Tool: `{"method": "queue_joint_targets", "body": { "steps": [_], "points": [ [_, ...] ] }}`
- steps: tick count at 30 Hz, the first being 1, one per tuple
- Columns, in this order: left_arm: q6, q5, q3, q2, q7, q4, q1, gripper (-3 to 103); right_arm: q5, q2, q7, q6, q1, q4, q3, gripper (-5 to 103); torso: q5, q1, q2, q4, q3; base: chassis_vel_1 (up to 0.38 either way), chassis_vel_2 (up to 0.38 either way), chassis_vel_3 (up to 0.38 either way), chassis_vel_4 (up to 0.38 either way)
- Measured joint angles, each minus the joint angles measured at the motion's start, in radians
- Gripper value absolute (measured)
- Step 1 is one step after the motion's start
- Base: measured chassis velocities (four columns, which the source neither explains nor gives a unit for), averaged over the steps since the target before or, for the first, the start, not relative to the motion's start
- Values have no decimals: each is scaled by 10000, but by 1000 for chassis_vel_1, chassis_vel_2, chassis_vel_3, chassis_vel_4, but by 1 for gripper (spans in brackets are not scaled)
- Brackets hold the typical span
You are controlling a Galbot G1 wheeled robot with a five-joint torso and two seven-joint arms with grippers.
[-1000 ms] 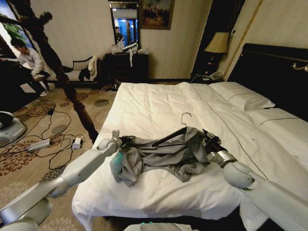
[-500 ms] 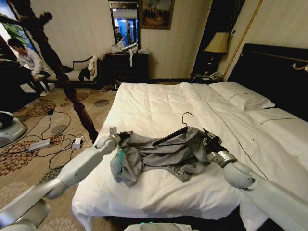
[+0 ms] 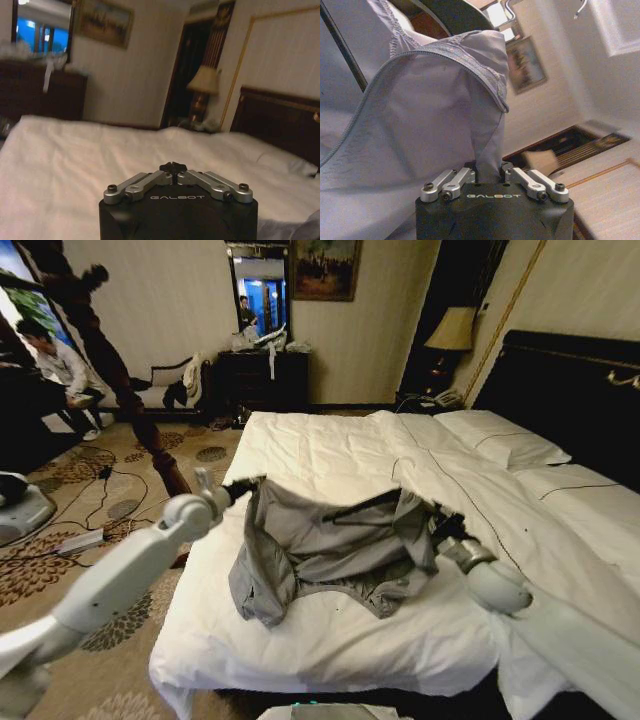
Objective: Pick up the clothes from the bed and hang them on the clothes hanger.
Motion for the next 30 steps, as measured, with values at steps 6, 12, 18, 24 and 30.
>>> {"method": "queue_joint_targets", "body": {
  "steps": [6, 12, 18, 24, 30],
  "points": [
    [412, -890, 1380, -124, -867, -467, -2052, 0, 511, -718, 39, -156, 364, 369, 174, 19, 4, -1, 2, -18, -1, 0, 0, 0, 0],
    [678, -1125, 2482, -603, -1654, -625, -3044, 0, 649, -660, 96, -393, 329, 549, 119, 19, -1, 1, 1, -6, 1, 0, 0, 0, 0],
    [800, -1607, 3109, -862, -2167, -1487, -3398, 0, 639, -438, 140, -505, 213, 386, 84, 19, 8, 0, 2, -13, 0, 0, 0, 0, 0],
    [809, -1728, 3618, -1415, -2570, -1809, -3720, 0, 791, -325, 267, -657, 141, 362, 96, 19, 2, 0, 1, -11, 0, 0, 0, 0, 0],
    [815, -1933, 3840, -1795, -2810, -2174, -3945, 0, 1447, -377, 485, -920, 186, 404, 173, 19, 3, -1, 2, -7, 0, 0, 0, 0, 0]
  ]
}}
